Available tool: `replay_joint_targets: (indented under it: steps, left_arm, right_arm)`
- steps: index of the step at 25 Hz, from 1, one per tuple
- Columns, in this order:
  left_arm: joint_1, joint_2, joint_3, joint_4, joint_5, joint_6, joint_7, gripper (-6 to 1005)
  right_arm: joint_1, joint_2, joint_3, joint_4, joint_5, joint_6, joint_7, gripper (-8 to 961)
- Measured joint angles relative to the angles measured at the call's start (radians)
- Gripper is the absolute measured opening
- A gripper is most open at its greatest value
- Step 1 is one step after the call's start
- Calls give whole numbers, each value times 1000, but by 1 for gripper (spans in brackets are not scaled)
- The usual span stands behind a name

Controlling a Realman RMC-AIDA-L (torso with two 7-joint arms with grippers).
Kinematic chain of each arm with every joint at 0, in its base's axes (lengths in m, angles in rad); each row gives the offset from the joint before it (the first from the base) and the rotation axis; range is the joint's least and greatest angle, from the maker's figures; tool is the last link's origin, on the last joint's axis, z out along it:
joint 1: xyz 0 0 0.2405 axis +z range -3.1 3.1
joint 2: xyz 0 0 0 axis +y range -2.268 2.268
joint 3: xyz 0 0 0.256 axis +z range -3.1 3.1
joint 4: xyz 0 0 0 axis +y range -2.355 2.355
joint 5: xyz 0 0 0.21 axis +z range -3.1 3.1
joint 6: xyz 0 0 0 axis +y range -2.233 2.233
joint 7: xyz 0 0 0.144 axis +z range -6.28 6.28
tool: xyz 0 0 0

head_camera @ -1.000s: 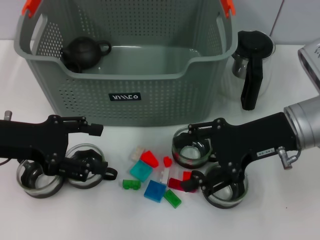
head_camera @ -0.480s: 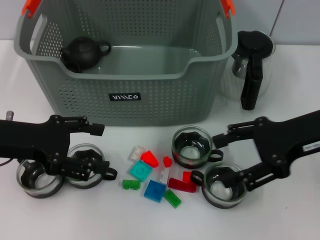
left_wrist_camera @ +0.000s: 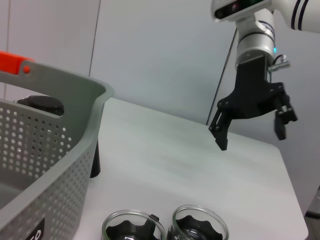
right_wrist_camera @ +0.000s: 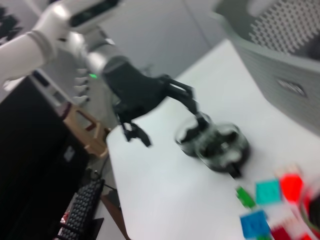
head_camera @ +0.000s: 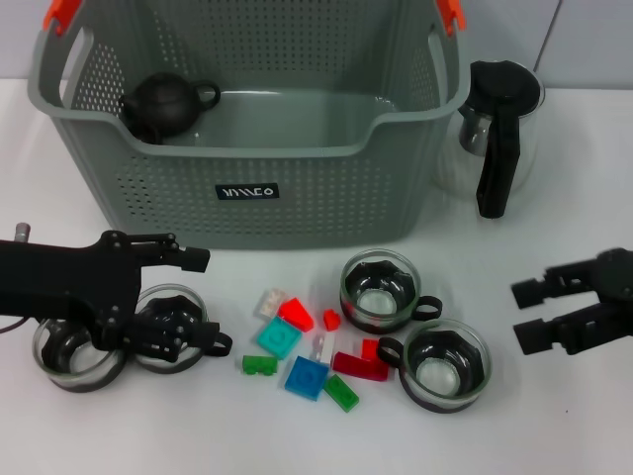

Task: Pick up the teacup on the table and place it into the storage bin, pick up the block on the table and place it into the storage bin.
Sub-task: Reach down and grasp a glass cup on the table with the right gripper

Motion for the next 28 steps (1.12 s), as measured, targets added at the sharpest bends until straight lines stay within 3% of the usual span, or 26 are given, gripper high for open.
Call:
replay_joint_targets:
  steps: [11, 17, 22, 25, 26, 28]
  left_arm:
    - [2, 1, 5, -2, 7, -2, 5, 935]
    - [5, 0, 5, -2, 1, -4, 8, 935]
    - [6, 0, 4, -2, 0, -3, 8, 935]
    - [7, 0, 2, -3, 1, -3, 8, 935]
    - [7, 0, 1, -3, 1, -4, 8, 935]
    - [7, 0, 1, -3, 3, -4, 8, 935]
  right_arm:
    - [21, -5, 73, -13, -279, 63, 245, 925]
    - [72, 7, 64, -22, -391, 99, 313, 914]
    - [128, 40, 39, -15, -454, 126, 343, 905]
    - [165, 84, -16, -13, -497, 156, 374, 900]
    - [165, 84, -16, -13, -497, 156, 374, 898]
    - [182, 105, -56, -11, -525, 179, 397, 895]
